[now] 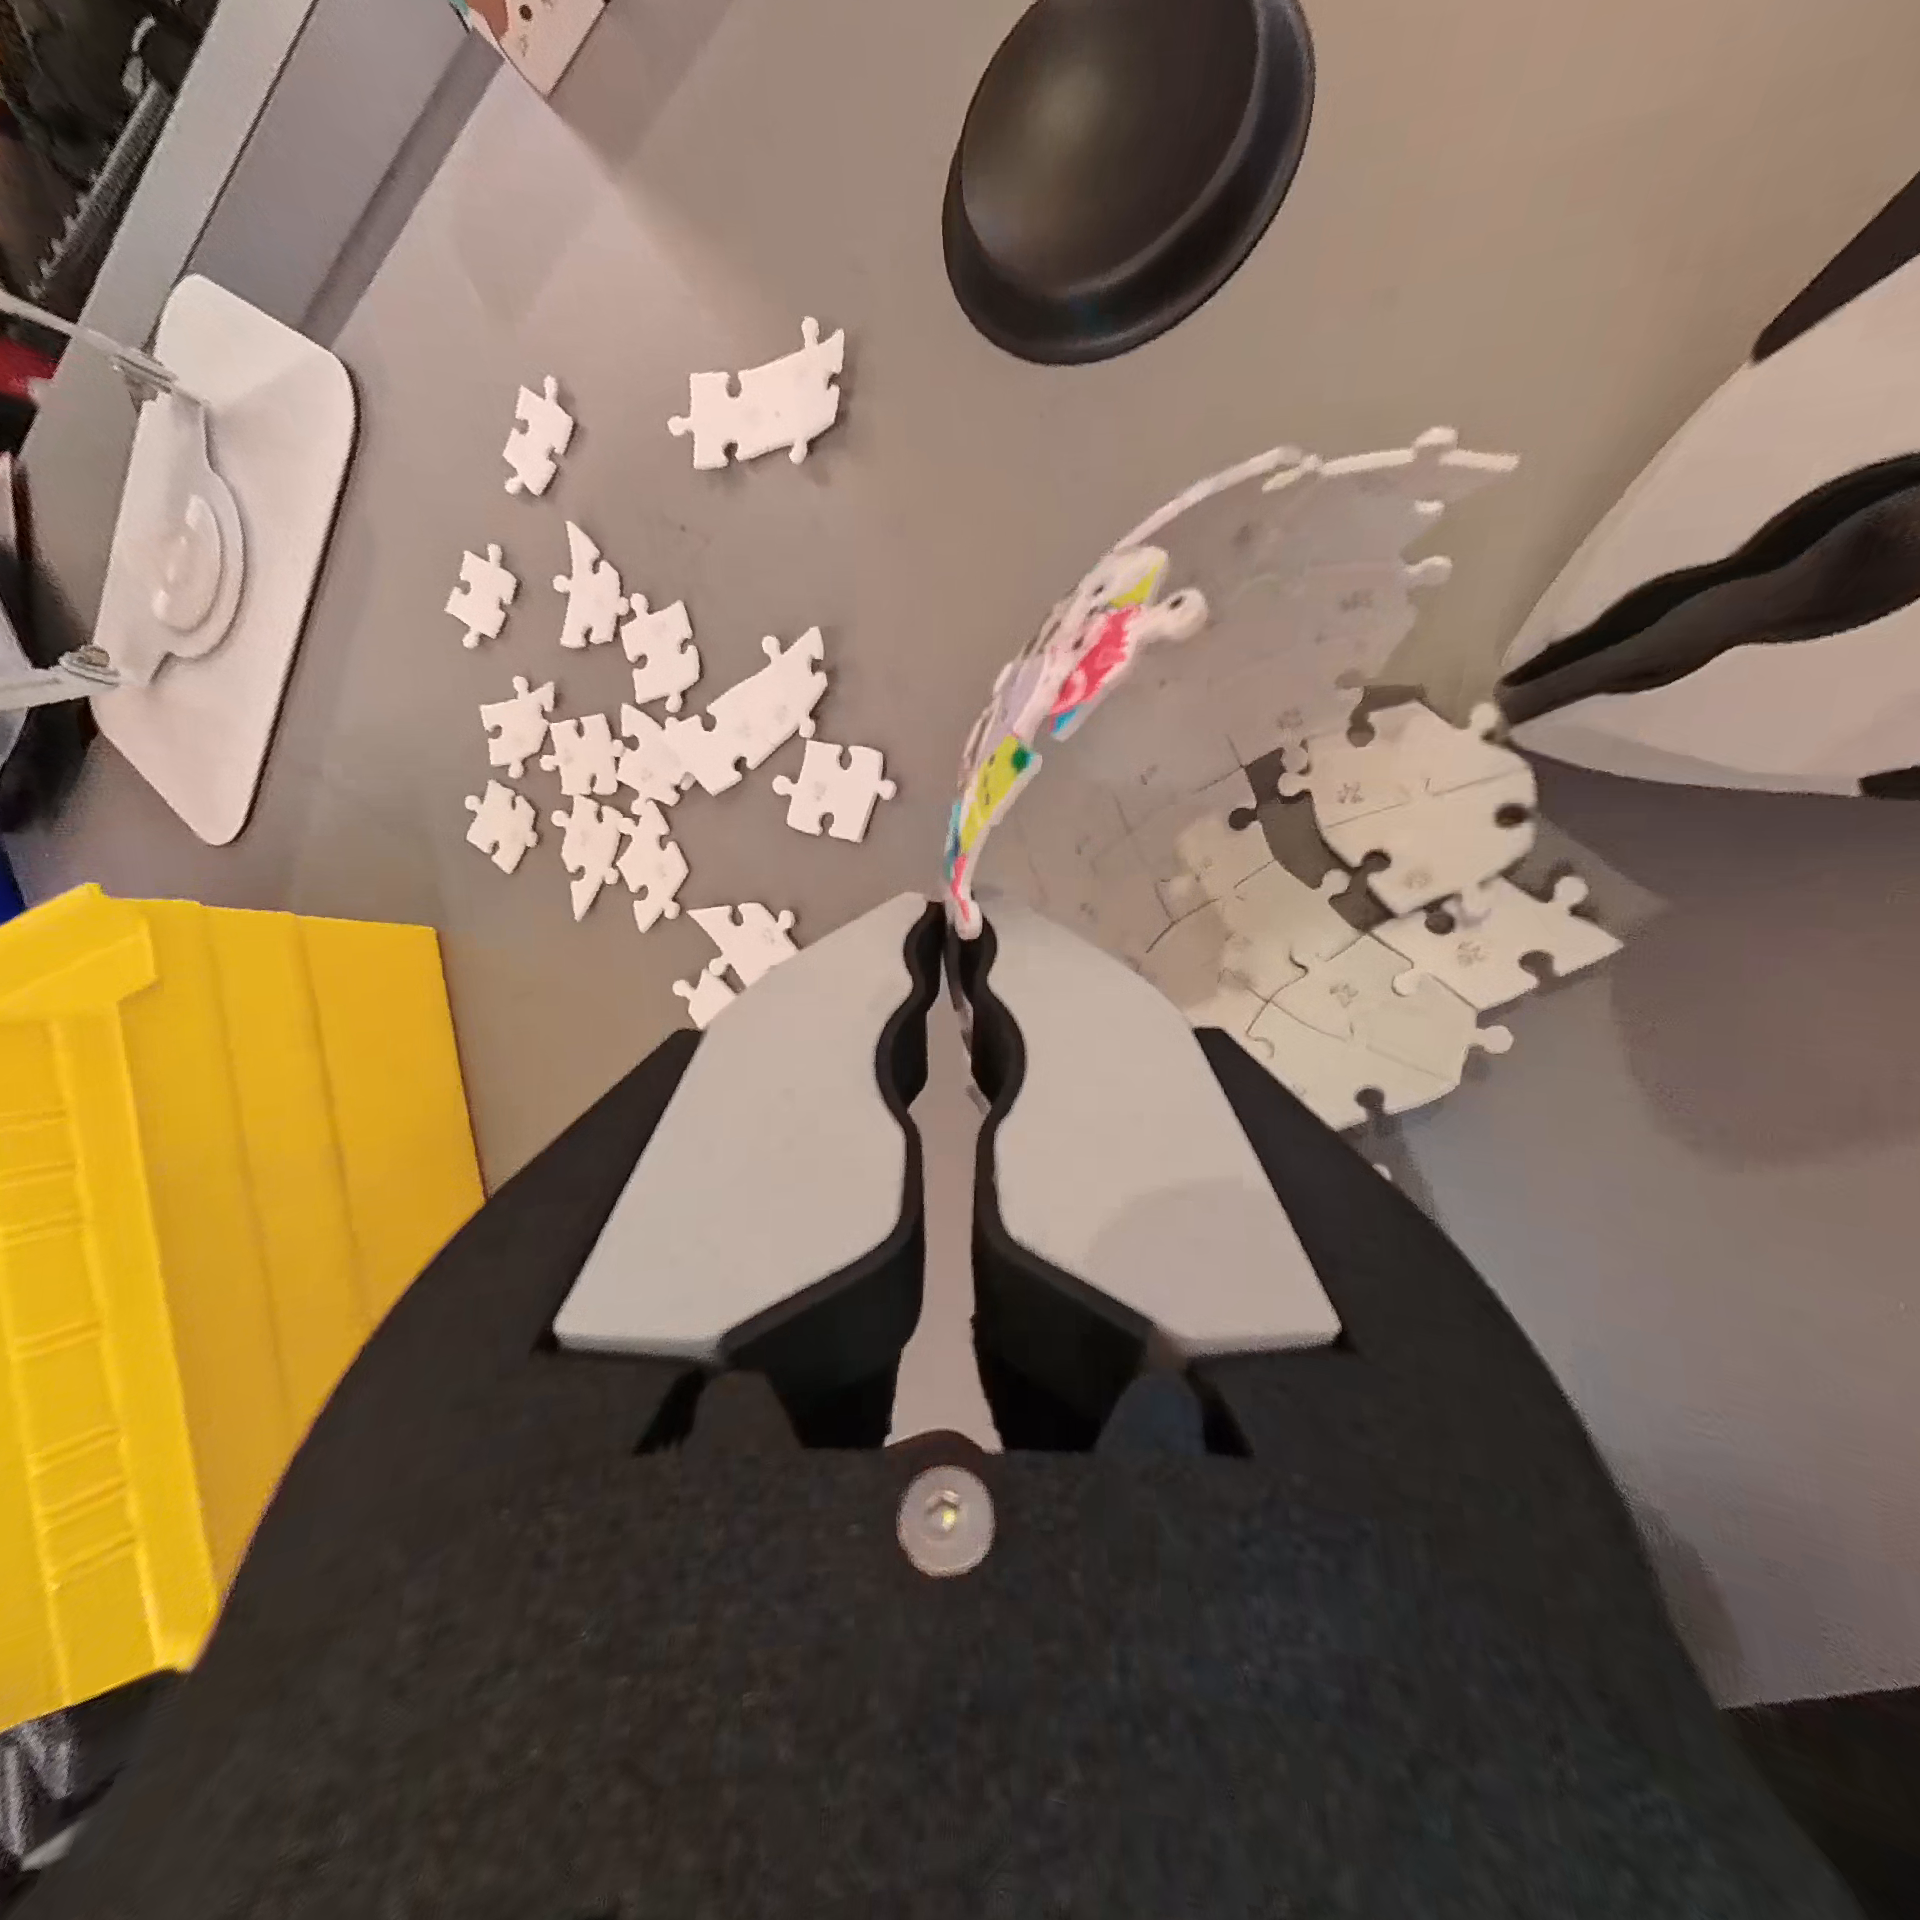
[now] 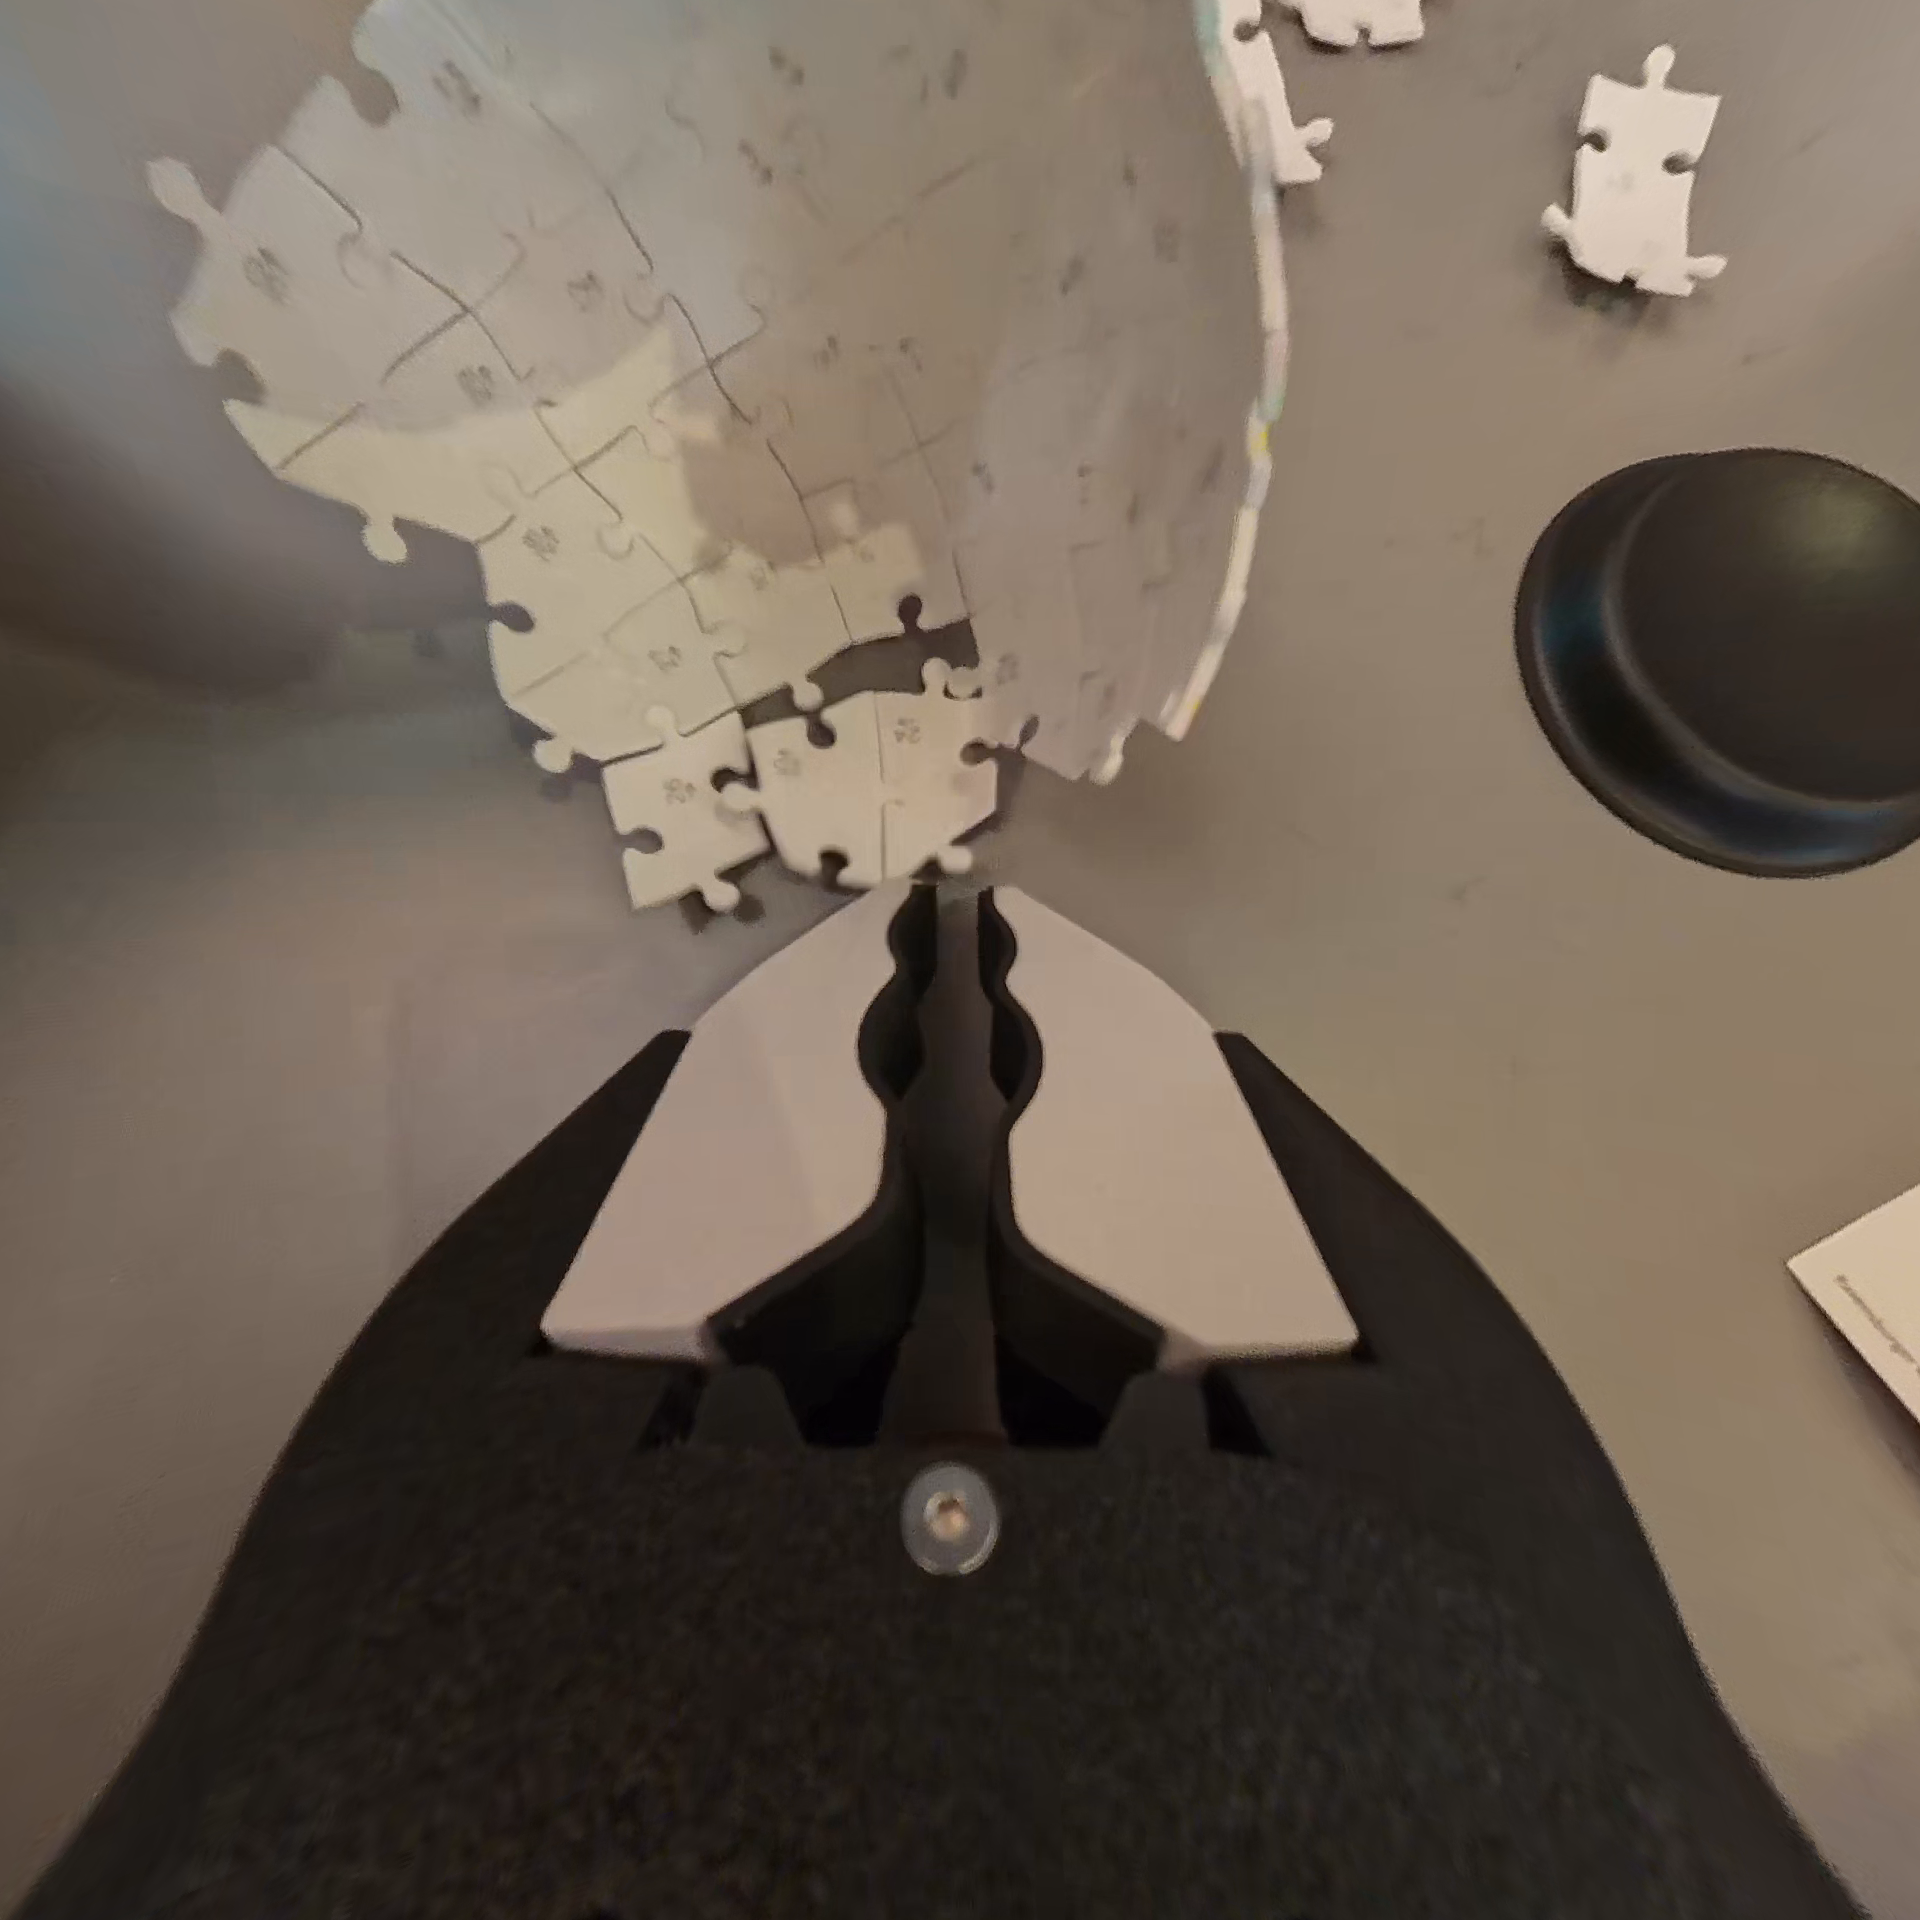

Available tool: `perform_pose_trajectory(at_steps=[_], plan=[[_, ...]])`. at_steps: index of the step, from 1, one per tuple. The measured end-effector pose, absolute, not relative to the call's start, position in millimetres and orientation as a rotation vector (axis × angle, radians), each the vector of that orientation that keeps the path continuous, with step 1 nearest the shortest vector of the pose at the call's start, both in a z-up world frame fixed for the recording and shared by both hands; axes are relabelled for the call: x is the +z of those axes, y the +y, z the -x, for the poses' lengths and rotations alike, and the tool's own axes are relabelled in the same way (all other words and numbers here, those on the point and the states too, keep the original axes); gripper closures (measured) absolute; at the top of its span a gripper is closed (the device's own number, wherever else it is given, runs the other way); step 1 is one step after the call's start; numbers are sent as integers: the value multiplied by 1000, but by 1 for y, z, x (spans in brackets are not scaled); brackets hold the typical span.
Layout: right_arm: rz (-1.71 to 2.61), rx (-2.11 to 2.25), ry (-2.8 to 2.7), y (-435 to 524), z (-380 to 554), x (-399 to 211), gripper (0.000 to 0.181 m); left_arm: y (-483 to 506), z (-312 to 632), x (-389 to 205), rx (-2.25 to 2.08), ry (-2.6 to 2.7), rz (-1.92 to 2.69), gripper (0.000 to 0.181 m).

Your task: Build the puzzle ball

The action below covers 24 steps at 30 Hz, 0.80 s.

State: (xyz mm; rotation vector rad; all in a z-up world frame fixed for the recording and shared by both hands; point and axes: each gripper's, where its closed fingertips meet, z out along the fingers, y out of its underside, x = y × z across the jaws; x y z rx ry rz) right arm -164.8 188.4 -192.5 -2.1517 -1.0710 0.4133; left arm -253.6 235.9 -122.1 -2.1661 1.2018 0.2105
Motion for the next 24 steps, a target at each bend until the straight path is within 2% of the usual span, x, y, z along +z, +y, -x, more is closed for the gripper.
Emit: perform_pose_trajectory(at_steps=[5, 24], plan=[[2109, 412, -1146, 189, 167, -190, 179, 238, 250, -122, 254, 1198, 2196, 179], [1906, 334, -1461, 193, 193, -193, 181, 255, 249, -132, 118, 1396, 2285, 179]])
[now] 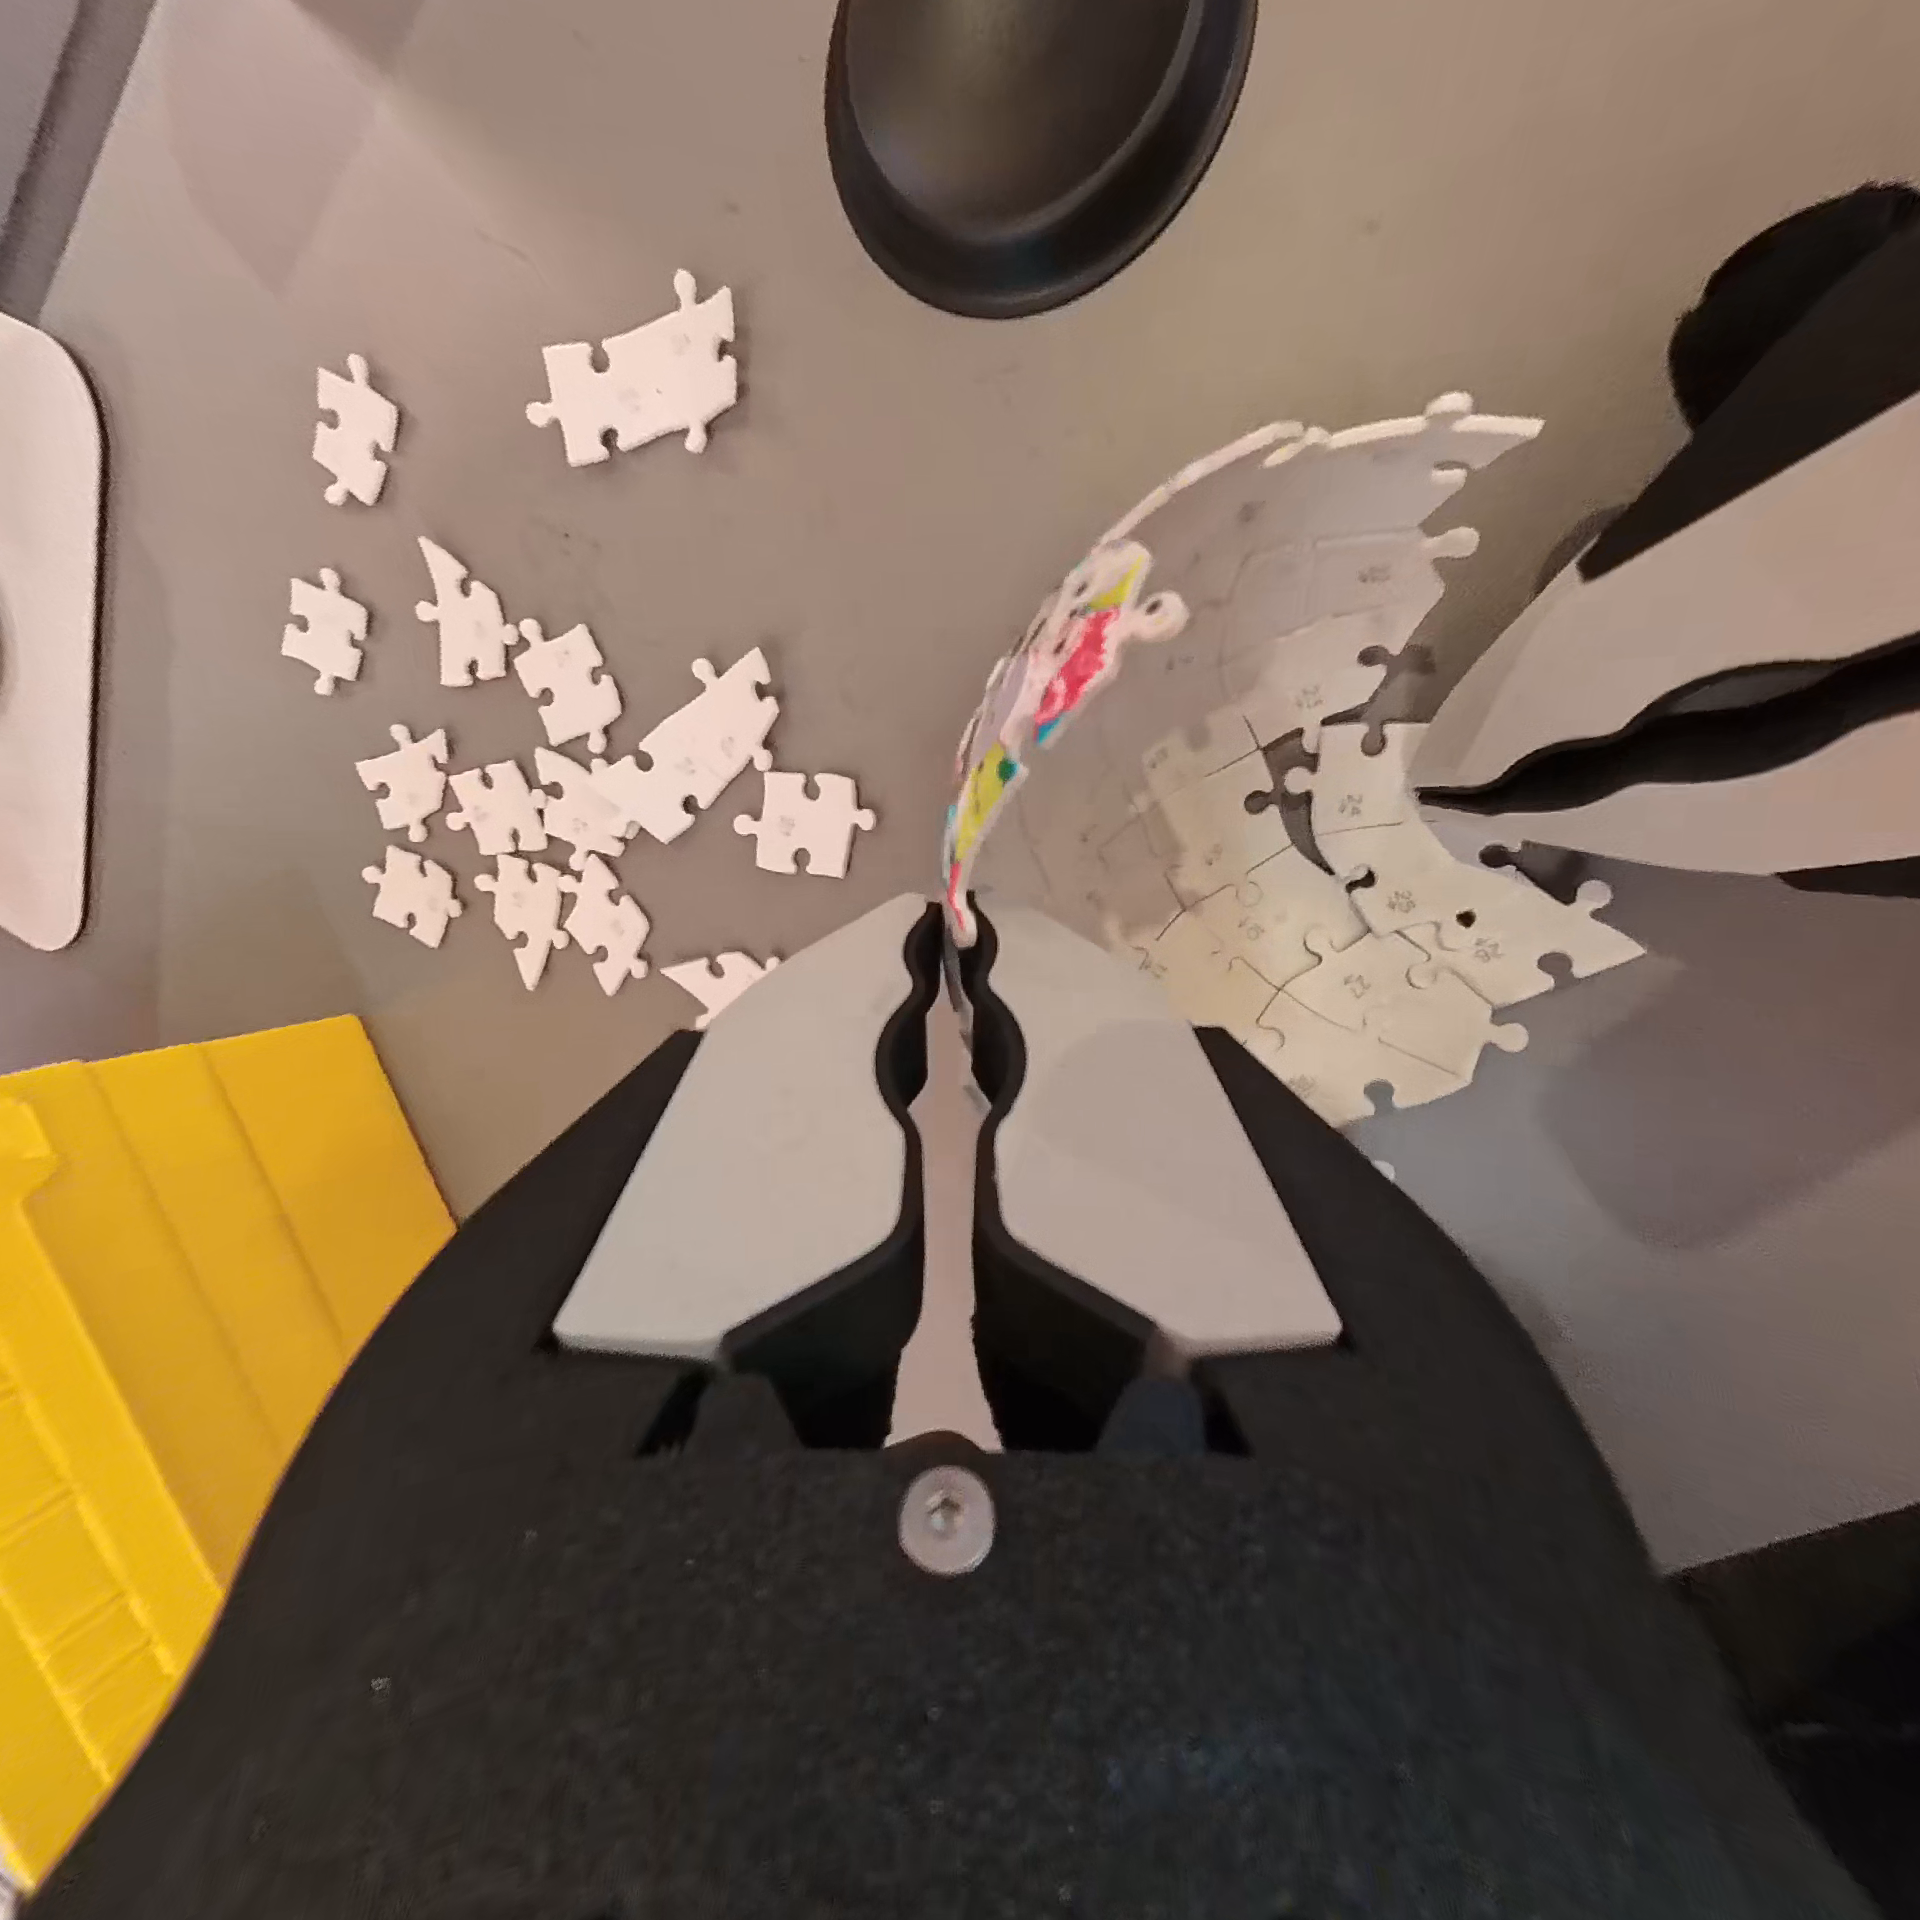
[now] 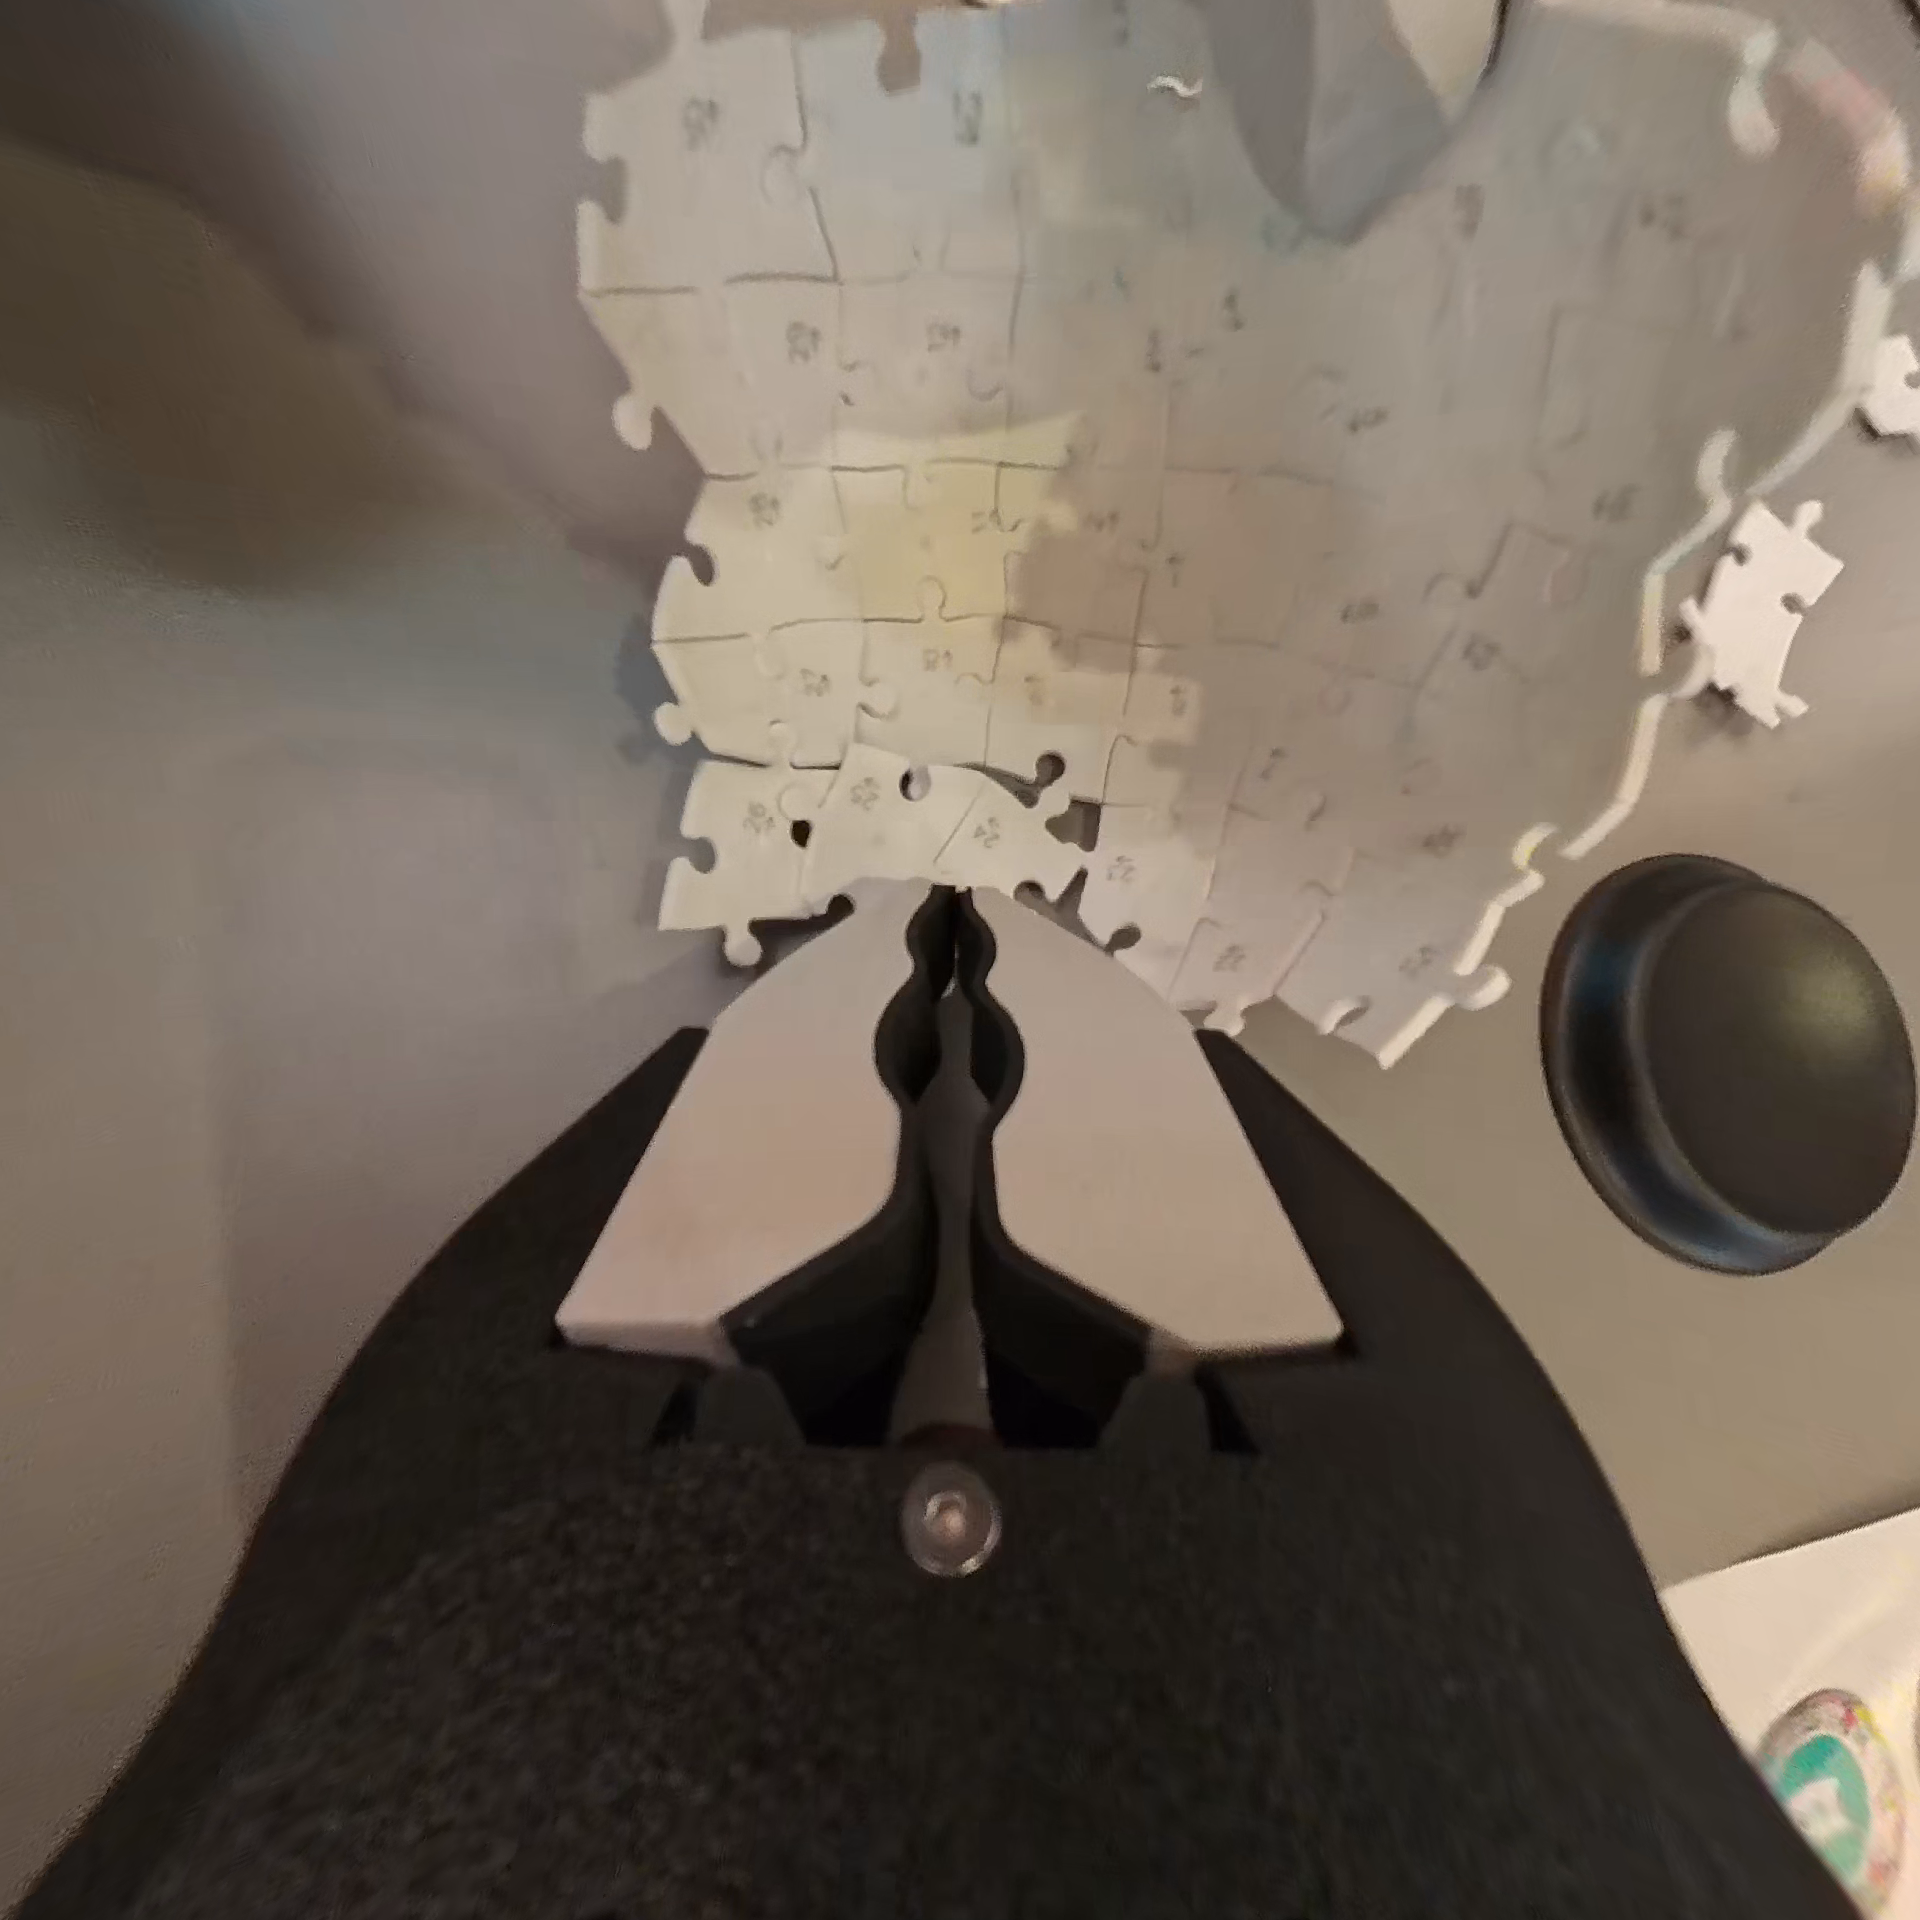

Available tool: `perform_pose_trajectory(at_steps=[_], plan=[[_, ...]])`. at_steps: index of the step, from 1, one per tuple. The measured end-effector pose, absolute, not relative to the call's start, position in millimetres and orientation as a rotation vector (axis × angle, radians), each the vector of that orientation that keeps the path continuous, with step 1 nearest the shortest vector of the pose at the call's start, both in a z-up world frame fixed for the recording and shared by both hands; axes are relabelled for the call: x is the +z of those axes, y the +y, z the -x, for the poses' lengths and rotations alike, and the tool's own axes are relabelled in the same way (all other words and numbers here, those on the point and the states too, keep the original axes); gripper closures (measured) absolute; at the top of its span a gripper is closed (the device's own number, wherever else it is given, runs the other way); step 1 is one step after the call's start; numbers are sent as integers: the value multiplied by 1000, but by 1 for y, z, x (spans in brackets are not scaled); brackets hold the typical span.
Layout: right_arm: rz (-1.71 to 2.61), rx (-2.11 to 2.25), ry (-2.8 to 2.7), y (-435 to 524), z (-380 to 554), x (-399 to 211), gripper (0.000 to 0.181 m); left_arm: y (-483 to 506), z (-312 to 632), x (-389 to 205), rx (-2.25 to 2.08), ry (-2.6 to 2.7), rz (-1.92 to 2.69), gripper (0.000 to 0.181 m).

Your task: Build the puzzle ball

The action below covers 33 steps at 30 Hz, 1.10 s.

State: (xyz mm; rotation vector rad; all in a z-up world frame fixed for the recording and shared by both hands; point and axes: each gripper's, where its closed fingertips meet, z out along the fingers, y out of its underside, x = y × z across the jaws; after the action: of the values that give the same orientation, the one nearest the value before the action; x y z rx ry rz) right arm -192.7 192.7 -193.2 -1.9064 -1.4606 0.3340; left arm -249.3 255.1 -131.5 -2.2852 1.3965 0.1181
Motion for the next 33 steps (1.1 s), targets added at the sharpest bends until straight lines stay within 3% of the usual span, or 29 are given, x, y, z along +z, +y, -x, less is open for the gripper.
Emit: perform_pose_trajectory(at_steps=[28, 33], plan=[[1749, 67, -1629, 188, 202, -180, 181, 267, 226, -133, 27, 1892, 1862, 179], [1771, -250, -1519, 200, 193, -174, 181, 270, 227, -134, -22, 1898, 1839, 179]])
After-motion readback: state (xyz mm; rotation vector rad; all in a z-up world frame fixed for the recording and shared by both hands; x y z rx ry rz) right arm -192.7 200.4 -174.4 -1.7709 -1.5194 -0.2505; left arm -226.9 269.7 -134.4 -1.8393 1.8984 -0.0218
